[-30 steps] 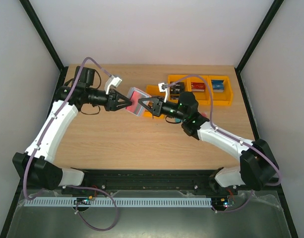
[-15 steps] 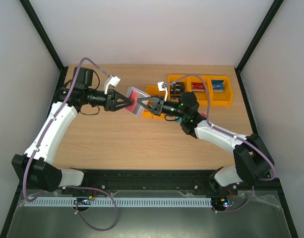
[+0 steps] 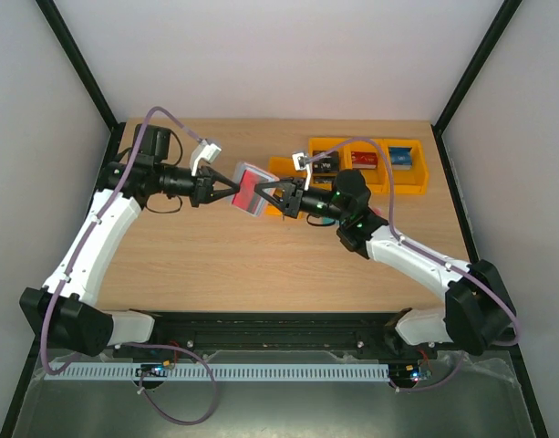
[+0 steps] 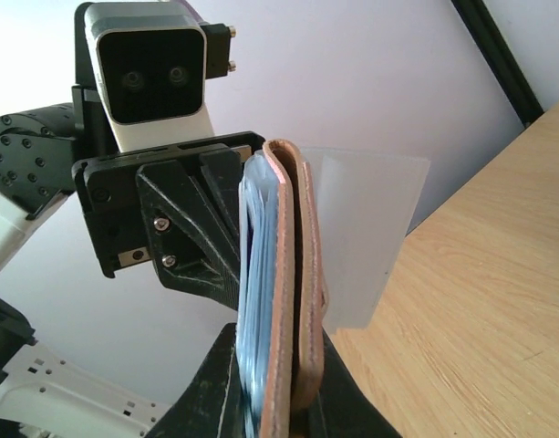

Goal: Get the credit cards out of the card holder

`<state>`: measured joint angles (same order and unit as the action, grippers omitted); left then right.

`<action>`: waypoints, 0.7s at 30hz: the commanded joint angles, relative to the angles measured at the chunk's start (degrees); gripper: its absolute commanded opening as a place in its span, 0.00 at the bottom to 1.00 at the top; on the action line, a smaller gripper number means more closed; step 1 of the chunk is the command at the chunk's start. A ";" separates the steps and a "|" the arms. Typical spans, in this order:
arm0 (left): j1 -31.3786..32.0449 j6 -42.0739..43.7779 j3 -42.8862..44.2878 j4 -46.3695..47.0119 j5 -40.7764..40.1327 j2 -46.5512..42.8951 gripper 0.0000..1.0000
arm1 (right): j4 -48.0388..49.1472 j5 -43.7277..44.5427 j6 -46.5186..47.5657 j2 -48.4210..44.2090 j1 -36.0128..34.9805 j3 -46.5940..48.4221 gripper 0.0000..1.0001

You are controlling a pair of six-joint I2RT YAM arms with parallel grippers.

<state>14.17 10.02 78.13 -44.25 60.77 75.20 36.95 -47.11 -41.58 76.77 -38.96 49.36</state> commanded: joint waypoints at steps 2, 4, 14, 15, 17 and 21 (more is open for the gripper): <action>4.65 0.73 1.29 -1.04 8.62 0.54 0.02 | -0.21 3.23 3.70 -0.23 -3.71 4.16 0.02; 4.59 0.95 0.87 -1.29 8.30 0.14 0.02 | -0.22 3.31 3.95 -0.92 -3.71 3.72 0.02; -3.53 0.25 2.00 -0.58 1.45 -1.88 0.02 | -4.12 3.18 6.54 -6.31 -1.26 0.67 0.02; -3.81 0.72 1.94 -1.09 1.51 -1.97 0.02 | -5.15 3.18 7.08 -6.80 -1.29 0.73 0.02; -3.96 1.98 2.01 -2.08 1.73 -1.99 0.02 | -6.50 3.40 7.79 -7.47 -1.27 0.40 0.02; -4.33 4.28 3.43 -4.07 1.83 -1.94 0.02 | -7.68 3.54 8.68 -8.95 -1.14 -0.09 0.02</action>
<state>10.44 11.46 78.89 -45.65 61.93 74.02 29.39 -43.55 -35.31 70.65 -39.86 49.76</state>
